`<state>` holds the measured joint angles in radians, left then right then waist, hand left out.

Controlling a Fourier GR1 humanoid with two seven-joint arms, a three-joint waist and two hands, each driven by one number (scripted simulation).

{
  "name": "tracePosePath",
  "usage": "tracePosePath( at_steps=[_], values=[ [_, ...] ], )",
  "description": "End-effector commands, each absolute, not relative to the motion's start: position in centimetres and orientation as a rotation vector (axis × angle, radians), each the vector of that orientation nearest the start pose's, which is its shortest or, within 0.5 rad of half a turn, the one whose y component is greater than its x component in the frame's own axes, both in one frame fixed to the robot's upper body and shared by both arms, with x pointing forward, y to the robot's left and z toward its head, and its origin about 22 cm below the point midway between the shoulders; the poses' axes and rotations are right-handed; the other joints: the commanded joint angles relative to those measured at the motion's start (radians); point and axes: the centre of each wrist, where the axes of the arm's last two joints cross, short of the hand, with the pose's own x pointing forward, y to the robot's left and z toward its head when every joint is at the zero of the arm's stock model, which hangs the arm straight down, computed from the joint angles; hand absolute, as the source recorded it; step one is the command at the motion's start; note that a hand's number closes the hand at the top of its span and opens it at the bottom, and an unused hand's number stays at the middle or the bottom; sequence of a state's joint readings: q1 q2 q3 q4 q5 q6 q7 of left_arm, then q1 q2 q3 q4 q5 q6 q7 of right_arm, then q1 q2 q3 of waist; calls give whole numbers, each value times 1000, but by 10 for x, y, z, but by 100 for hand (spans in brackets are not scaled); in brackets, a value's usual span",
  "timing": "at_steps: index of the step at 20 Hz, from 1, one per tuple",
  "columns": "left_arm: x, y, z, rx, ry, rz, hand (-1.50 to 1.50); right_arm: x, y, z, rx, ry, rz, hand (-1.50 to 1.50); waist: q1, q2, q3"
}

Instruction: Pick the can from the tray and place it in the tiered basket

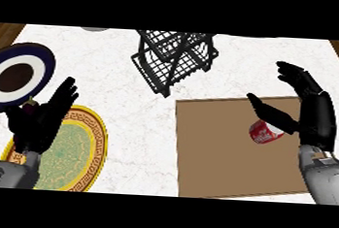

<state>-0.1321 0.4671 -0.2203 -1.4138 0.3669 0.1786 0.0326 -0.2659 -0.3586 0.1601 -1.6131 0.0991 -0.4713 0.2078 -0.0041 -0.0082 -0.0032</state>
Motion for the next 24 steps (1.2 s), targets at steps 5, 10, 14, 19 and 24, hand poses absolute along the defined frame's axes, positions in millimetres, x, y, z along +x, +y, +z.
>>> tracePosePath(
  at_steps=[5, 10, 14, 19, 24],
  values=[
    [260, 282, 30, 77, -1403, -94, 0, 266, -251, 133, -895, -1645, 386, -150, -4, -4, 0],
    [262, 300, 35, 96, -1406, -86, 0, 252, -256, 167, -1031, -1339, 759, -150, -15, -8, -5],
    [262, 284, 27, 73, -1408, -96, 0, 246, -235, 178, -938, -1083, 998, -150, 3, 1, -7],
    [265, 288, 33, 78, -1413, -104, 0, 243, -202, 219, -883, -975, 1037, -150, 18, 7, -1],
    [259, 291, 26, 67, -1414, -94, 0, 251, -178, 210, -915, -944, 949, -150, 14, 7, 1]
  ],
)
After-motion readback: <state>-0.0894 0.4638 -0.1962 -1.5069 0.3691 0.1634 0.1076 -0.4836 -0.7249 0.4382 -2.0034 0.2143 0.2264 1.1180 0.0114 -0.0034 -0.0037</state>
